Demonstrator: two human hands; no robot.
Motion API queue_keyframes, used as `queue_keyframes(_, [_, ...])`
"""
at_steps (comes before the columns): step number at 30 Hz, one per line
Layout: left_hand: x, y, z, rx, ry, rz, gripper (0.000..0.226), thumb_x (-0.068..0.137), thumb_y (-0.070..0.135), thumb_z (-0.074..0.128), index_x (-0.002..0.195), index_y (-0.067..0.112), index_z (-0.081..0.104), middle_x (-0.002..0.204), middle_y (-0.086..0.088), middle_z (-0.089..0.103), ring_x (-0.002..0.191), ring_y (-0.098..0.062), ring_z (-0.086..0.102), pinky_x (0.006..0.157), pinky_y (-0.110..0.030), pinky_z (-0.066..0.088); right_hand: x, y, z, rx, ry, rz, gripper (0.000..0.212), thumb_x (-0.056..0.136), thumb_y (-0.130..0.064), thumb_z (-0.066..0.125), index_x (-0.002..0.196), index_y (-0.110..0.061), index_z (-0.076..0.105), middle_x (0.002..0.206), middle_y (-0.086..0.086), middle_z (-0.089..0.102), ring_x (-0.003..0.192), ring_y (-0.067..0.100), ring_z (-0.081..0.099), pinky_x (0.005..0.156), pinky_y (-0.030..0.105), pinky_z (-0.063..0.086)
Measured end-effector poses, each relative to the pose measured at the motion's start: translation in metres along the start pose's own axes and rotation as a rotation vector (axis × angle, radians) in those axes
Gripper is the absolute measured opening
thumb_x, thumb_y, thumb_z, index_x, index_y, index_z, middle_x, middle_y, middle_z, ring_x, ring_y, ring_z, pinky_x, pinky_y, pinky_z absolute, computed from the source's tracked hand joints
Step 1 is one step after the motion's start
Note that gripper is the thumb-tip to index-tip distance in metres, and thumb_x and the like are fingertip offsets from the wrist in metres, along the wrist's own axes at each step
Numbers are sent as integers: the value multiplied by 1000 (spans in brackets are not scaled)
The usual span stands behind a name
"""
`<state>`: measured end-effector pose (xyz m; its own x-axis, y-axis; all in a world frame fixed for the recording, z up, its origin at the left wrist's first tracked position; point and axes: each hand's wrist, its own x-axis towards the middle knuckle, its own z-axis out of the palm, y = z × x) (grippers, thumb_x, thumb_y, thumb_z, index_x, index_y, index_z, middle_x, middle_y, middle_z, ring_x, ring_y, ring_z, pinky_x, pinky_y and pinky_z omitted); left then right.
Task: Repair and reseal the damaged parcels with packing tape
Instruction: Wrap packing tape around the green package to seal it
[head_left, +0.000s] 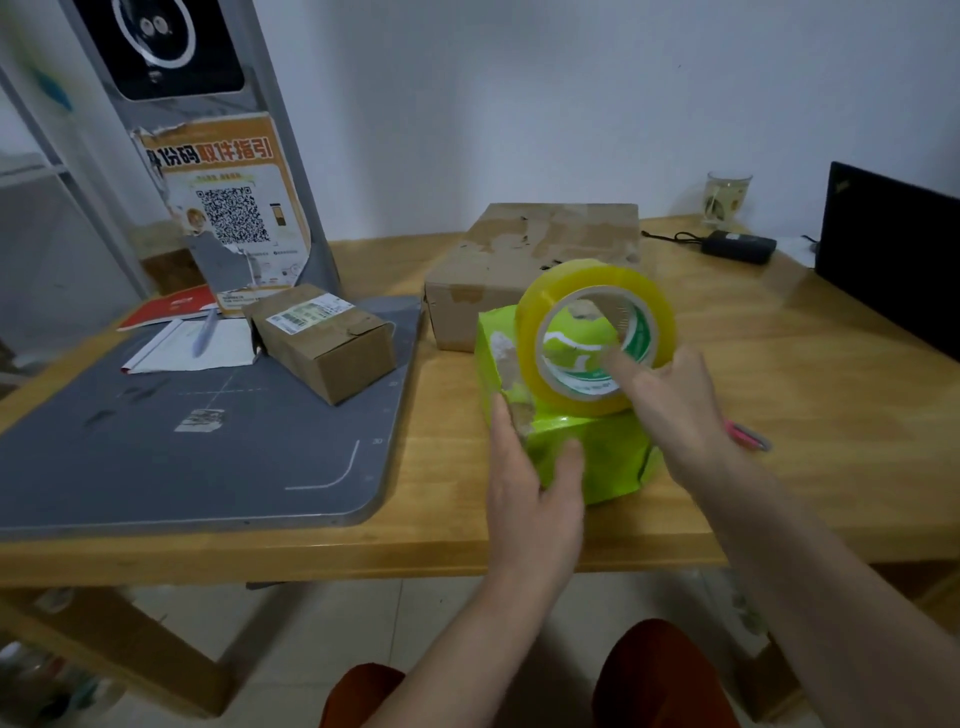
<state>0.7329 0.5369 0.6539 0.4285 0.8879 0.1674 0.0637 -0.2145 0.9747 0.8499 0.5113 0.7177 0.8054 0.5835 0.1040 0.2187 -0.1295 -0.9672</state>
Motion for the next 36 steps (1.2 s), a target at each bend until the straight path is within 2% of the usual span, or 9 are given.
queue_keyframes(3, [21,-6,-21,50,172,78,49,100,18,51,148,19,39,150,11,40,131,11,36,107,-7,26,-8,7,21,-65,-8,-58,38,72,-41,68,101,-18,61,87,-6,68,85,17,64,80,38,52])
queue_keyframes(6, [31,-19,-34,1,216,110,38,102,19,46,139,13,53,142,2,54,132,-5,47,113,-30,36,-14,8,40,-170,1,-96,36,77,-45,63,100,-20,52,100,0,62,98,23,55,78,35,42])
queue_keyframes(9, [29,-23,-33,162,233,213,47,95,28,38,135,11,57,140,1,56,131,-9,49,109,-30,38,-9,11,44,-165,42,-98,26,83,-35,61,102,-18,54,104,3,62,104,26,55,82,38,43])
queue_keyframes(13, [19,-23,-31,497,277,329,50,98,37,30,137,16,54,148,3,47,132,-10,45,99,-7,29,-7,12,43,-130,22,-98,35,76,-42,53,104,-21,59,98,0,65,99,25,58,87,44,48])
queue_keyframes(16, [18,-24,-36,540,224,337,53,98,43,26,140,20,49,151,7,43,133,-9,43,96,-16,36,-7,11,45,-126,22,-93,37,73,-42,50,104,-22,59,97,-1,65,98,25,58,87,44,48])
queue_keyframes(22, [4,-22,-35,369,66,183,64,92,38,50,150,15,34,155,0,35,144,-13,29,116,-33,27,-11,8,45,-109,27,-90,49,67,-45,46,106,-18,60,98,1,66,100,27,59,88,46,47])
queue_keyframes(29, [-1,-27,-42,205,192,416,54,88,37,60,136,13,54,156,2,33,143,-2,29,111,-13,28,-11,8,43,-94,11,-108,50,69,-46,47,108,-18,61,103,3,66,103,26,59,90,45,47])
queue_keyframes(33, [40,-17,-59,391,-21,322,100,71,68,64,151,20,29,158,5,29,144,-6,28,115,-33,33,-8,10,37,-91,-56,-141,36,82,-37,57,112,-17,60,103,0,66,102,24,59,89,44,49])
queue_keyframes(36, [48,-11,-66,589,-116,327,106,72,77,50,155,21,16,160,6,22,145,-10,27,113,-39,35,-2,8,29,-91,-122,-148,24,88,-25,59,111,-15,59,101,1,65,98,22,60,85,41,50])
